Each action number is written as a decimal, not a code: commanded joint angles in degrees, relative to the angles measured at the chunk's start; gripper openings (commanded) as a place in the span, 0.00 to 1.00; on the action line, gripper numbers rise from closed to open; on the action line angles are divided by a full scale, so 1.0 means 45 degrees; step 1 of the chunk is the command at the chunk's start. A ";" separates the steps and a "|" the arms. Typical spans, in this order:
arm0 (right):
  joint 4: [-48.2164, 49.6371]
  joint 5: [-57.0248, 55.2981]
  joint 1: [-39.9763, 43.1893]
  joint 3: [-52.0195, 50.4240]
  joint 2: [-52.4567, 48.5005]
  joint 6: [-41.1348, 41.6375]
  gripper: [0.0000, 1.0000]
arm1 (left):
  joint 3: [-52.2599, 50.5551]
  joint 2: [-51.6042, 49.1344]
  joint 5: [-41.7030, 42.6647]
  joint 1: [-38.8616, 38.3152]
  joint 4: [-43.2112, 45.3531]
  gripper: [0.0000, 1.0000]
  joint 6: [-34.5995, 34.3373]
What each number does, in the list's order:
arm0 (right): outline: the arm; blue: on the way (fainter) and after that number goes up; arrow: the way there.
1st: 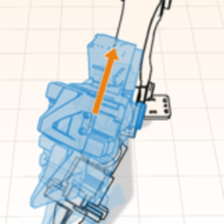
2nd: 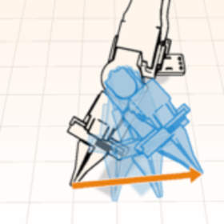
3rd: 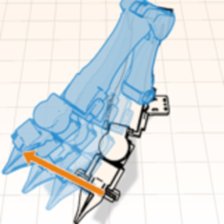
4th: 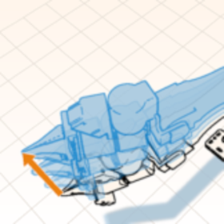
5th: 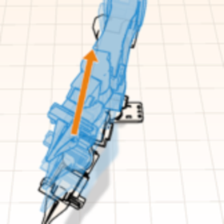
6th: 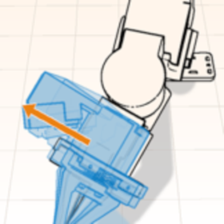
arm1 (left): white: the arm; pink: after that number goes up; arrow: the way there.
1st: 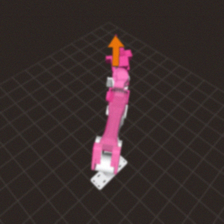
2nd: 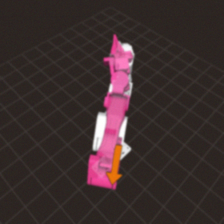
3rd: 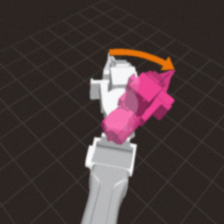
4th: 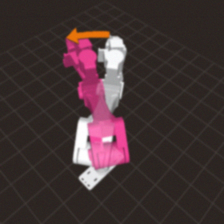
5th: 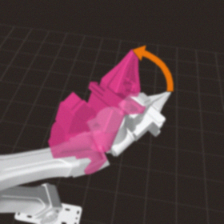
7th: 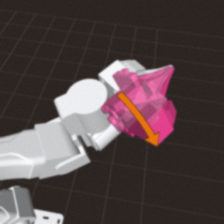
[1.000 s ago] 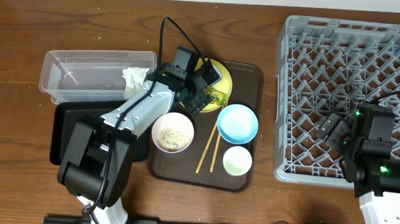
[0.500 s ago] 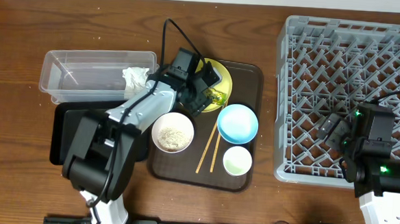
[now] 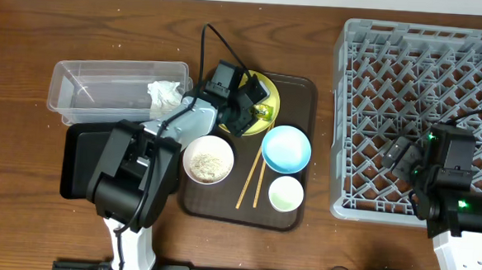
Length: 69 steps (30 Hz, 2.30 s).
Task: Sort waste into correct bins and load items into the dishwasher rack
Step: 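Move the wrapper with the left gripper and release it into the bin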
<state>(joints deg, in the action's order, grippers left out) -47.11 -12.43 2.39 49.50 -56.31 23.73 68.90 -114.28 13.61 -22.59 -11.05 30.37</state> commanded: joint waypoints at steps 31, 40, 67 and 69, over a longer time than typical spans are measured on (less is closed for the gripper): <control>-0.0015 -0.0034 0.0165 0.0219 0.0034 0.0189 0.99 | -0.0073 0.5265 -0.2608 0.2866 -0.2312 0.06 -0.4988; -0.0010 -0.0034 0.0165 0.0219 0.0034 0.0194 0.99 | -0.0073 0.5246 -0.2521 0.5265 -0.2521 0.06 -0.6470; -0.0015 0.0010 0.0165 0.0219 0.0034 0.0189 0.99 | -0.0073 0.6135 -0.4532 0.4138 -0.3065 0.67 -0.6441; -0.0005 0.0068 0.0165 0.0219 0.0034 0.0194 0.99 | -0.0073 0.5833 -0.4517 0.4333 -0.2788 0.59 -0.6445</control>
<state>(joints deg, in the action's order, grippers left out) -47.13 -12.34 2.39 49.52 -56.31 23.73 68.71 -85.78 -2.79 -4.38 -24.36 1.17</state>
